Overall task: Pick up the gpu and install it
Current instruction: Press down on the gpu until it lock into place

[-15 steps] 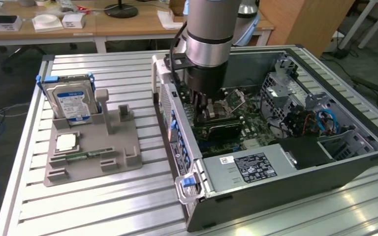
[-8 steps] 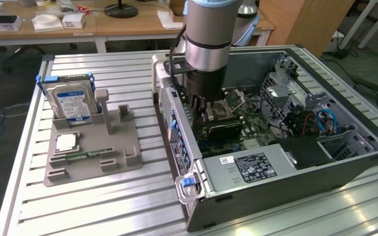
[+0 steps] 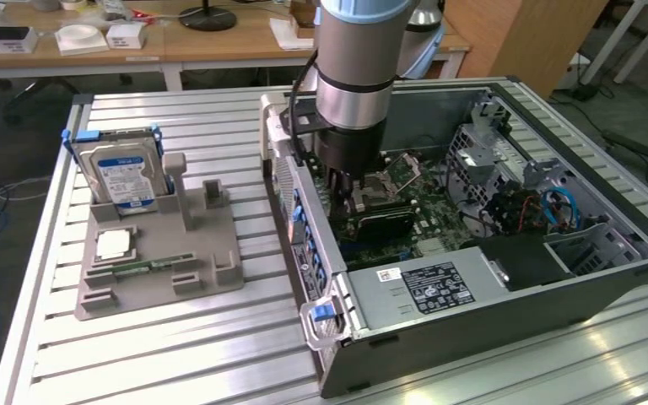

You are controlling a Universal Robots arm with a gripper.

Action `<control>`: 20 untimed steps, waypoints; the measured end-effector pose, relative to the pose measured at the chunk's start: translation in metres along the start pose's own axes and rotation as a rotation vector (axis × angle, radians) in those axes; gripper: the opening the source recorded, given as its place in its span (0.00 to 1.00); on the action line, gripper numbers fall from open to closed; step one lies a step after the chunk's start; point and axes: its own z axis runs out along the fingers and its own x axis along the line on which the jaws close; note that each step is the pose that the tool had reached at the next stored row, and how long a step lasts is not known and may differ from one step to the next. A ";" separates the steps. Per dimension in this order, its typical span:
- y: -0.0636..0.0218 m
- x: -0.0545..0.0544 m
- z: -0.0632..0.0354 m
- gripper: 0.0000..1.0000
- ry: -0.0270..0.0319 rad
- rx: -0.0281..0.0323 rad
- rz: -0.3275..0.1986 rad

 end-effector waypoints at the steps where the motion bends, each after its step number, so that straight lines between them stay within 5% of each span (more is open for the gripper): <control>1: 0.0000 0.000 0.0001 0.10 -0.0002 0.0001 0.000; 10: 0.0001 0.000 0.0028 0.10 -0.0003 0.0002 0.000; 20: -0.0010 0.000 -0.0167 0.10 -0.0004 0.0003 0.000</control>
